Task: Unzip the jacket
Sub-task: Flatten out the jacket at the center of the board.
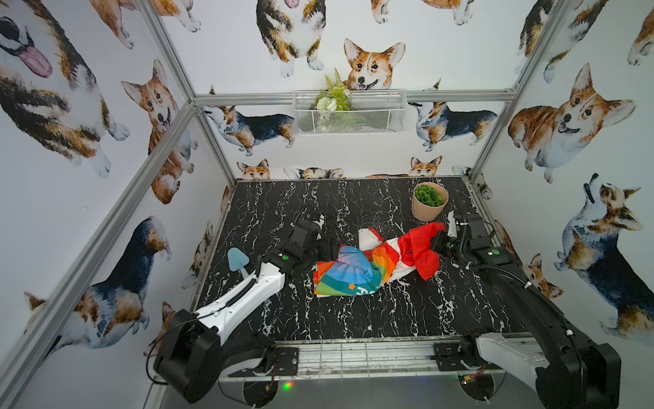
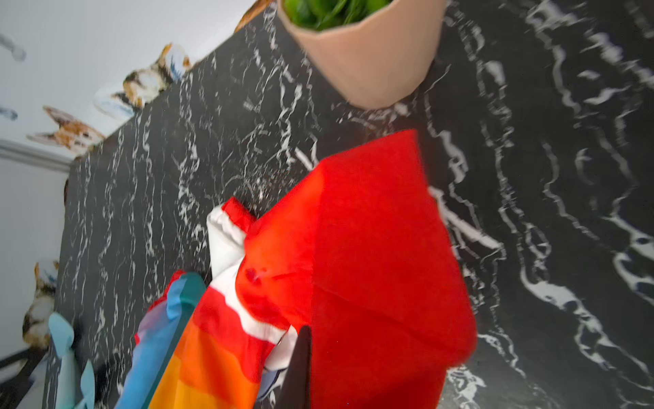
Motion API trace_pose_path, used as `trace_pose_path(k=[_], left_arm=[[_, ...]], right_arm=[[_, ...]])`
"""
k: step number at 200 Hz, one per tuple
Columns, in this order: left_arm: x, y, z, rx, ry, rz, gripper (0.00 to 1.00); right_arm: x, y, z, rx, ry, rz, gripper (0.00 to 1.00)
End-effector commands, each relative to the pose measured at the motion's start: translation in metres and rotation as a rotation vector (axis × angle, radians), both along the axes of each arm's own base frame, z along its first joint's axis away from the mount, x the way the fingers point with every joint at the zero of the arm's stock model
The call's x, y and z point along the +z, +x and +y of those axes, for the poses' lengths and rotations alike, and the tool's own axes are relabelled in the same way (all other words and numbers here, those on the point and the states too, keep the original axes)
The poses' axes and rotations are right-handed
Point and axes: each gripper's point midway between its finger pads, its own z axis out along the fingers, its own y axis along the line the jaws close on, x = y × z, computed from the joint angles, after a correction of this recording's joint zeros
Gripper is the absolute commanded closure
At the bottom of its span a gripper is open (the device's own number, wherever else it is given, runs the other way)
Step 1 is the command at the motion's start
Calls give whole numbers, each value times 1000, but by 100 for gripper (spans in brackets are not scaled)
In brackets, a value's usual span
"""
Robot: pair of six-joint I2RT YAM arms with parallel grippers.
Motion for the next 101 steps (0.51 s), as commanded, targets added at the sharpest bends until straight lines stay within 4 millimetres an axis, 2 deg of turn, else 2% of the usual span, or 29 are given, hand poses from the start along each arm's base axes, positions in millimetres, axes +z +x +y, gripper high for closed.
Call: trace_pose_path(k=[1,24,60,77,81,101], left_arm=[[-9,7,-11,-23,-93,93,26],[-29,26,-7,30,-149,148,33],[-56,46,-15,38,-300,246,40],[-60,51,-23,26,-361,267,42],[-69,50,-24,28,-362,290,42],[-80,51,-26,35,-368,318,42]], right_arm=[[-13,-9,18,75,-24,-6,100],[-26,-19,33,138,-46,-8,100],[-24,-31,67,302,-70,-76,100],[-22,-32,73,324,-71,-87,100],[-23,-32,73,325,-73,-86,100],[-26,-31,71,314,-87,-84,100]])
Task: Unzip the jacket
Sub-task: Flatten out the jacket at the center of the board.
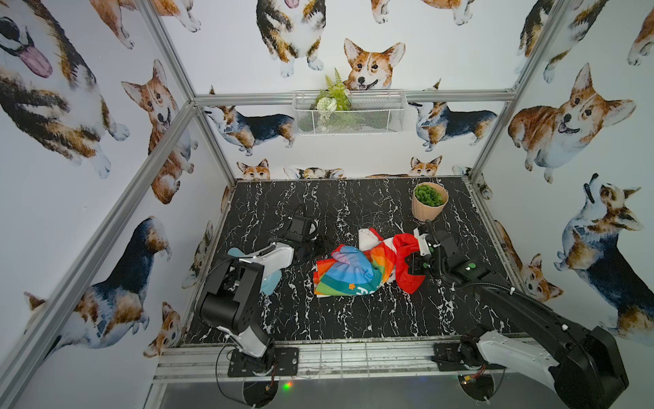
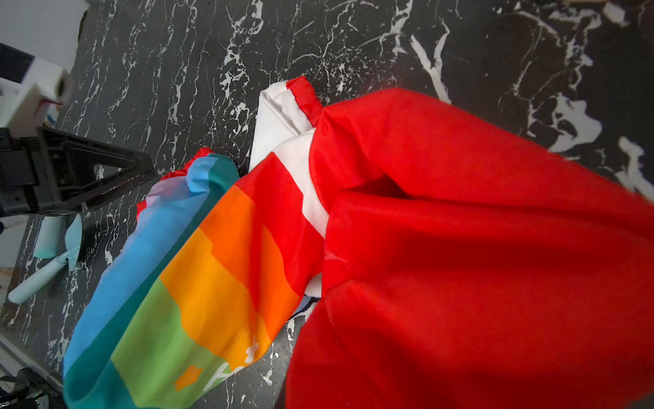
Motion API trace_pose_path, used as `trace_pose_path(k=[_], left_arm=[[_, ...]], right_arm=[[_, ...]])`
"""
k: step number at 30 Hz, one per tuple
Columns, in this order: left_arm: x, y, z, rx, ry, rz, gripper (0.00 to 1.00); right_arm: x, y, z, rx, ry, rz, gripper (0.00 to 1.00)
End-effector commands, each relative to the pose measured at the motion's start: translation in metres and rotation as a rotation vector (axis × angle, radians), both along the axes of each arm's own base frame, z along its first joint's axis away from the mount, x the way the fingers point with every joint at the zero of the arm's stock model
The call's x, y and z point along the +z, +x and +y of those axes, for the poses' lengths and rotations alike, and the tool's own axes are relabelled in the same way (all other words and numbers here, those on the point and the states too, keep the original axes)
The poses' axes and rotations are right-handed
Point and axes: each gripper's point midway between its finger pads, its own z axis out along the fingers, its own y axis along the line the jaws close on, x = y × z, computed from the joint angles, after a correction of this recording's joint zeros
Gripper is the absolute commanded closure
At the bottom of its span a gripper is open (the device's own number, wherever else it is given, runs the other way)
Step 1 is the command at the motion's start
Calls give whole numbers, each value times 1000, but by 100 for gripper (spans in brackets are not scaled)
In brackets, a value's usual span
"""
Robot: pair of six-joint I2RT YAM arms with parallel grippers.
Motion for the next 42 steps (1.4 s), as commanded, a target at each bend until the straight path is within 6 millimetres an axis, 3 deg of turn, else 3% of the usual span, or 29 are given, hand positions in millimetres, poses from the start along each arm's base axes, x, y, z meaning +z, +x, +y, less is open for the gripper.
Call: trace_pose_path(k=[1,10,19,29,38,42], left_arm=[[5,8,-16,-10,-111,3,42],[-6,0,-19,-7,-146,48,42],[-2,-14,-23,-18,-184,72,43],[5,-14,-37,-39,-238,65,53],[7,-11,-38,-40,-233,48,82],[22,-4,-38,-40,-228,10,100]], right_arm=[[5,8,2,4,-8,-54,100],[1,9,0,-6,-24,-43,100],[-2,10,-1,-16,-31,-34,100],[-4,11,0,-24,-27,-25,100],[-3,12,-3,-42,-34,-27,100],[4,15,-10,-73,-55,-43,100]])
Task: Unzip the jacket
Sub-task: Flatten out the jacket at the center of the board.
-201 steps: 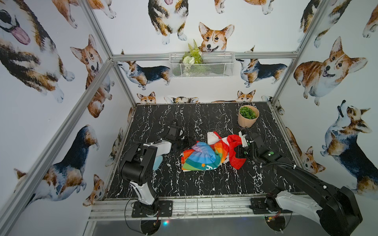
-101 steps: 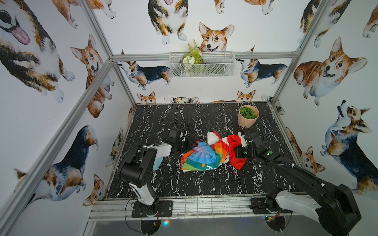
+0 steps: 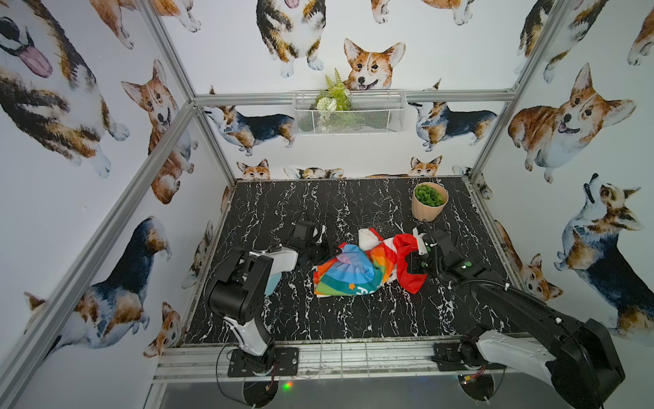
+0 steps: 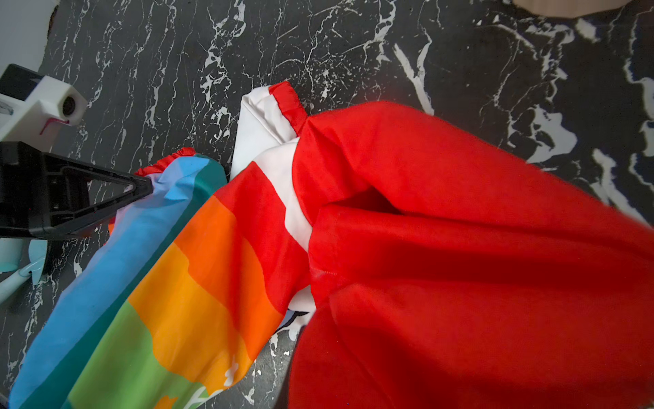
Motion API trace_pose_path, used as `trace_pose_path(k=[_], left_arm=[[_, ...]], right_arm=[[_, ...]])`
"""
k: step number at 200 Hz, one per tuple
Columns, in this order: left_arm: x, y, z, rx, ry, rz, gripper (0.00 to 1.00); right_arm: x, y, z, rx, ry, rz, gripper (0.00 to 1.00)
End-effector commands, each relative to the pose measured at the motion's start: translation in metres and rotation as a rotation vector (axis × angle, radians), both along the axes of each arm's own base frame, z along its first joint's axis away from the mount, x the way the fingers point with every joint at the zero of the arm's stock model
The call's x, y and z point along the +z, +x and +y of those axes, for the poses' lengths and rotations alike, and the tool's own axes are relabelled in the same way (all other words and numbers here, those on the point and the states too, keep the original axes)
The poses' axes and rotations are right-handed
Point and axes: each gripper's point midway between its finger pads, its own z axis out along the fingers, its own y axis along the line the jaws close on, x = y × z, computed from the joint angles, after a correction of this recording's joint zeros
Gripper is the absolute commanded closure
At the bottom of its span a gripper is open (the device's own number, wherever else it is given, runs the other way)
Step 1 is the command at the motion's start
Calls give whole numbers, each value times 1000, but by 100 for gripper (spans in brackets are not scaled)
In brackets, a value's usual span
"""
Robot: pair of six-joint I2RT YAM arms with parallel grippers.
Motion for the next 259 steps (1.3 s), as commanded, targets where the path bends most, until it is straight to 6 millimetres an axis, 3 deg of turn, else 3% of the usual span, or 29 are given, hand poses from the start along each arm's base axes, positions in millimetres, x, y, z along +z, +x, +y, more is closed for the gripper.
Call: trace_pose_path(k=[1,9,34,72,115,152,179,213,259], left_arm=[[22,11,-2,7,-7,-61,100],[27,15,-1,11,10,-80,100],[94,30,9,41,65,-263,100],[184,35,51,178,229,-513,100],[275,18,96,331,319,-734,100],[346,-6,122,426,337,-897,100],[387,-27,137,473,342,-989,100],[424,-50,149,502,338,-1064,100],[466,-90,141,430,215,-1194,100]], right_arm=[[15,8,-8,-53,-23,-44,100],[27,12,-14,-81,-43,-70,100],[68,27,-39,-190,-130,-180,100],[141,45,-53,-228,-74,-279,100],[222,59,-69,-274,-96,-429,100],[298,60,-84,-320,-102,-579,100],[345,52,-95,-353,-101,-677,100],[387,35,-116,-427,-104,-763,100],[438,-5,-139,-484,-43,-887,100]])
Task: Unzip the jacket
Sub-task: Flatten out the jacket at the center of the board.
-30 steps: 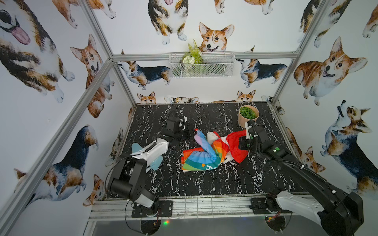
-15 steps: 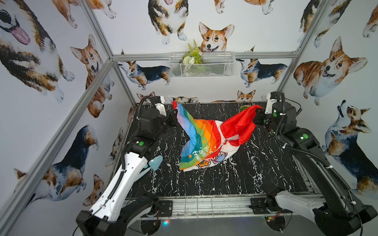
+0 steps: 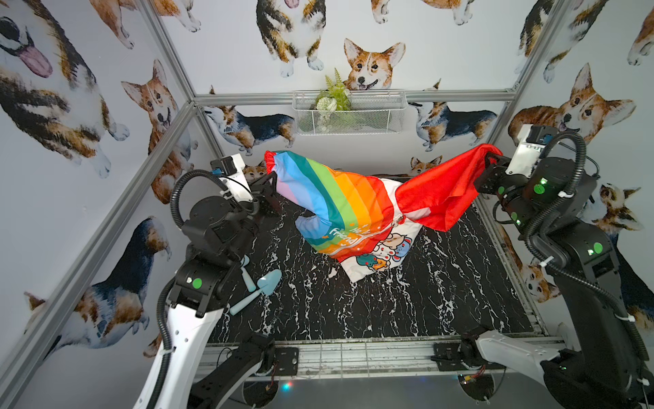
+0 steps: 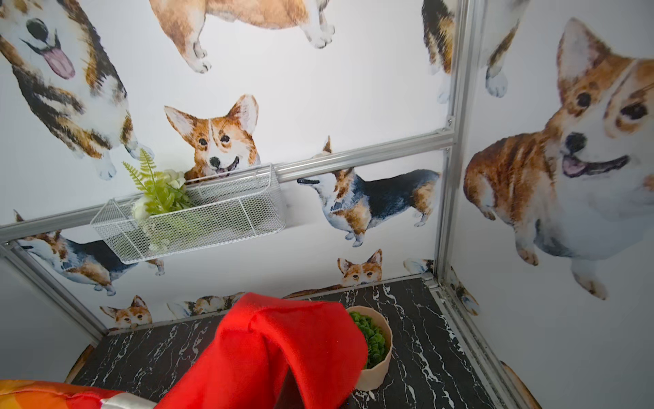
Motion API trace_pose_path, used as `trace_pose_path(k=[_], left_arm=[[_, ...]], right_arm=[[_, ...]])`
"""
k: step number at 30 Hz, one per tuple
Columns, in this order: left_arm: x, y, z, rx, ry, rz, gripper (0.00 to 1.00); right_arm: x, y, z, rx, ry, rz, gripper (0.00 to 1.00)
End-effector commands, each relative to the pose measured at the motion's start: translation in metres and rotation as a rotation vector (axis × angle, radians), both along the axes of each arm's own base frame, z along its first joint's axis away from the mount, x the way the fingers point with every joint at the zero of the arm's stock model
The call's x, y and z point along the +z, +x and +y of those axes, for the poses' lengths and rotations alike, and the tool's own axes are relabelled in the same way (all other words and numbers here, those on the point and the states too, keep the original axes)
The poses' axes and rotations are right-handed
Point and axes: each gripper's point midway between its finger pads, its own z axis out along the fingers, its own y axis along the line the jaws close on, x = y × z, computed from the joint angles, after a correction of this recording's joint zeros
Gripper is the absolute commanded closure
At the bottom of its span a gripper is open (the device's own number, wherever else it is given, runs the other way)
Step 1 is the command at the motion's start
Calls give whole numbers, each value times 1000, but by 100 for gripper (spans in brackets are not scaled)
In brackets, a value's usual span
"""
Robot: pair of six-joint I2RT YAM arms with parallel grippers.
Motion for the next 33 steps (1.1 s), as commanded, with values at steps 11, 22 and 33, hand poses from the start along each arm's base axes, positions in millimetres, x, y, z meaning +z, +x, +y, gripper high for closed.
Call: trace_pose_path(k=[11,22,33], left_arm=[[61,-73,-18,-253,-69,-219,100],[-51,15,29,186,-20,90,100],[-239,138,103,468,-33,472,73]], right_arm=[[63,-94,-65,-138,19,-206,100],[-20,51,35,76,-144,144,100],[-268,242,225,502,-128,579,100]])
